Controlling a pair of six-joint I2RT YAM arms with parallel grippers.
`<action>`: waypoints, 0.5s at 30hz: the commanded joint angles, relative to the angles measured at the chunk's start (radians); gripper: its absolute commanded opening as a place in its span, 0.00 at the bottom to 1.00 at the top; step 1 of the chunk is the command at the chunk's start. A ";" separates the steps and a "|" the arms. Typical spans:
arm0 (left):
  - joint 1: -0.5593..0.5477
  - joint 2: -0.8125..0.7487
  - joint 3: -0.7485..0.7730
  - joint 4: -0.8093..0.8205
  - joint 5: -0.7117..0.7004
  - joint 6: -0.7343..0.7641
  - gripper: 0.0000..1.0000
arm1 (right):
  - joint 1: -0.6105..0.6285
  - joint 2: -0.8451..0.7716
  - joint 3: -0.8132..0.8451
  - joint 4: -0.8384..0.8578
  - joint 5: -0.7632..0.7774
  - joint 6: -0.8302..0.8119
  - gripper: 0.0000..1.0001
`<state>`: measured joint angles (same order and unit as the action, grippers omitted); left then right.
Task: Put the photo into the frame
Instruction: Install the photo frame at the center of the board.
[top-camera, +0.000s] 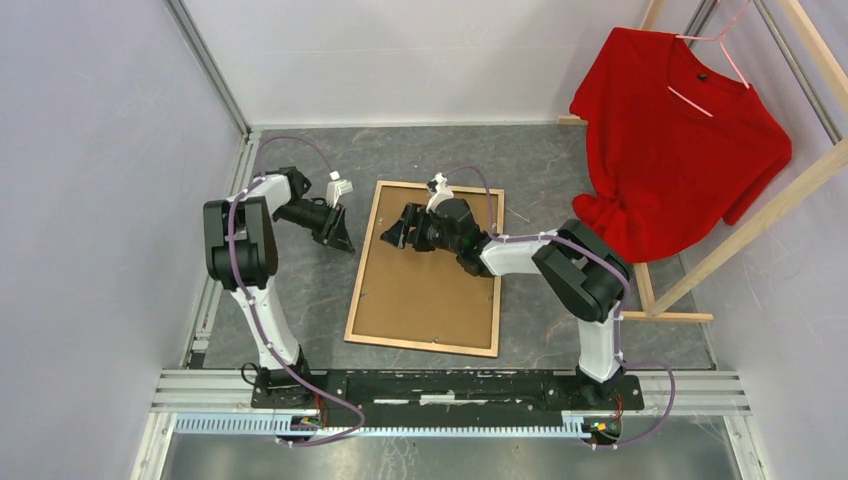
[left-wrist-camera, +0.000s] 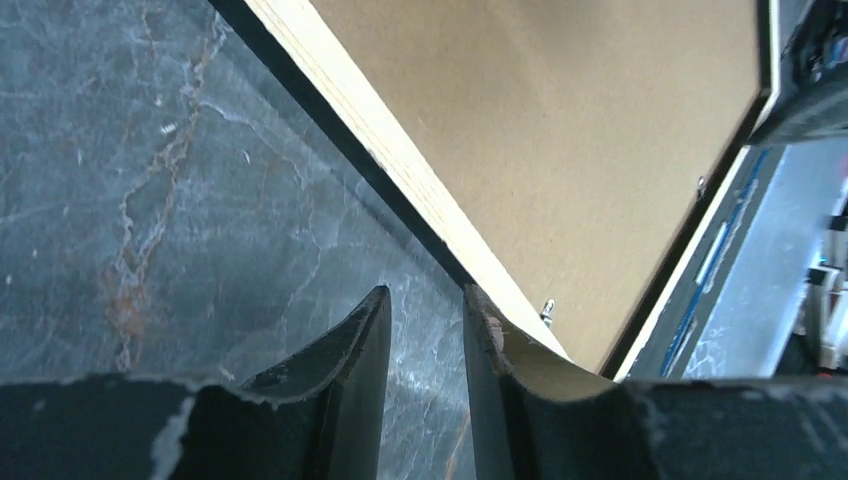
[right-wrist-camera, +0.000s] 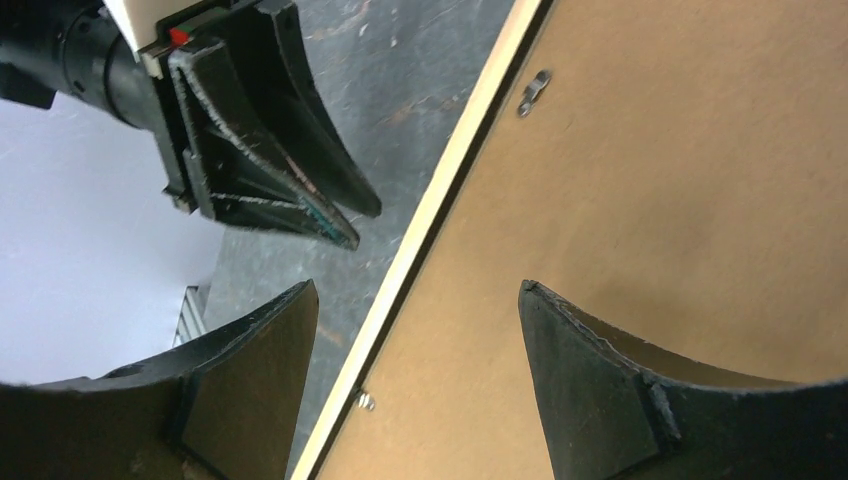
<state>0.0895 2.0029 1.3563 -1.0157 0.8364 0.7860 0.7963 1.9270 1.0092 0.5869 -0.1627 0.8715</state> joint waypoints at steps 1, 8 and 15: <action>-0.010 0.068 0.061 -0.017 0.117 -0.067 0.40 | -0.025 0.081 0.102 -0.002 -0.032 -0.046 0.80; -0.031 0.107 0.043 -0.007 0.141 -0.047 0.32 | -0.046 0.229 0.252 -0.030 -0.047 -0.049 0.80; -0.032 0.116 -0.002 0.016 0.116 -0.033 0.23 | -0.058 0.345 0.392 -0.057 -0.054 -0.041 0.80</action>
<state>0.0589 2.1147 1.3788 -1.0176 0.9306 0.7570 0.7464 2.2196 1.3224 0.5438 -0.2077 0.8433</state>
